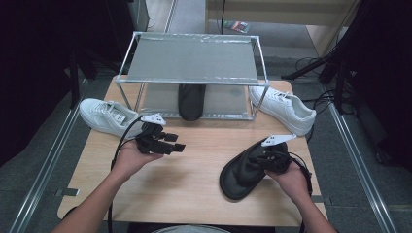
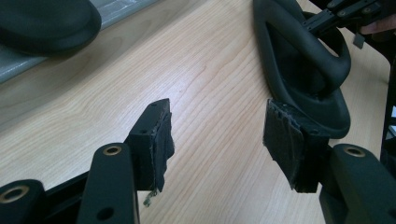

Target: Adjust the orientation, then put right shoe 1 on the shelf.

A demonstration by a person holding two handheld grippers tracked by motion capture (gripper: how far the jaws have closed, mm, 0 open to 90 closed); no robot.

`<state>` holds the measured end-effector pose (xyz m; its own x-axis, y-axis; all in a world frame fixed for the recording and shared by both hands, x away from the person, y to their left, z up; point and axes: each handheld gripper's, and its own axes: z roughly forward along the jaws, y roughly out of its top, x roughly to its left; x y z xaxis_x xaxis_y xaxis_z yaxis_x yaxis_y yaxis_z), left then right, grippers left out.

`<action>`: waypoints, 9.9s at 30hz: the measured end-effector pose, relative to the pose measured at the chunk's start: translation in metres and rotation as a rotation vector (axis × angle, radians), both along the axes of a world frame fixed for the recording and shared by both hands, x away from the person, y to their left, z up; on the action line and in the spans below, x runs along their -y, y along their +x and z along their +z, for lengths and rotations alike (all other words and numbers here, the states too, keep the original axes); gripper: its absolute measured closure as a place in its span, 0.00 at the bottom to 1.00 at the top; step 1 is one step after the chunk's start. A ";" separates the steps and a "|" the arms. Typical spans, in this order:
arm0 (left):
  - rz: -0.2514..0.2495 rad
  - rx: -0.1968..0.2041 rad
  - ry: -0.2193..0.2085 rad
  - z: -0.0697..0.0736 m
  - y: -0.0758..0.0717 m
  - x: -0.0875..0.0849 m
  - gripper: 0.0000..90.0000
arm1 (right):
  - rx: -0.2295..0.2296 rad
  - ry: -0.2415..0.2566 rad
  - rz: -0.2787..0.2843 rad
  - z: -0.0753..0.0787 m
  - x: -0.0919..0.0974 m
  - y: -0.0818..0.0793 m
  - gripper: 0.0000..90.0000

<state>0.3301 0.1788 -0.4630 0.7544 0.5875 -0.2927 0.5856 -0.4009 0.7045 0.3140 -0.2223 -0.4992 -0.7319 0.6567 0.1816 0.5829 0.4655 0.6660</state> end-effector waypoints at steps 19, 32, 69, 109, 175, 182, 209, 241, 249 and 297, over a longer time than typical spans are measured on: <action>0.018 -0.038 -0.036 -0.003 -0.014 -0.016 0.76 | -0.032 0.001 0.049 -0.004 -0.042 0.033 1.00; -0.015 -0.044 -0.081 -0.004 -0.019 -0.015 1.00 | -0.029 0.017 0.057 -0.007 -0.059 0.054 1.00; -0.214 -0.054 0.008 -0.033 -0.007 0.085 1.00 | 0.034 -0.042 0.023 0.006 -0.027 0.007 1.00; -0.185 -0.034 0.032 -0.040 0.013 0.099 1.00 | 0.022 -0.011 0.128 0.006 -0.069 -0.002 1.00; -0.179 -0.041 -0.051 -0.018 0.027 0.068 0.67 | 0.064 0.077 0.000 0.019 -0.056 -0.026 0.92; -0.174 -0.026 -0.048 -0.010 0.027 0.060 0.45 | 0.077 0.086 -0.057 0.016 -0.052 -0.031 0.84; -0.088 0.008 -0.040 -0.003 0.021 0.023 0.42 | 0.017 0.057 -0.172 -0.010 -0.059 -0.011 0.76; -0.003 0.030 -0.055 0.000 0.014 -0.011 0.43 | -0.010 0.085 -0.238 0.013 -0.059 0.016 0.83; -0.003 0.019 -0.058 -0.001 0.010 -0.013 0.43 | 0.001 0.072 -0.268 0.020 -0.067 0.043 0.83; -0.003 -0.047 -0.087 0.002 0.028 -0.015 0.58 | 0.147 0.096 -0.365 0.027 -0.092 0.075 0.69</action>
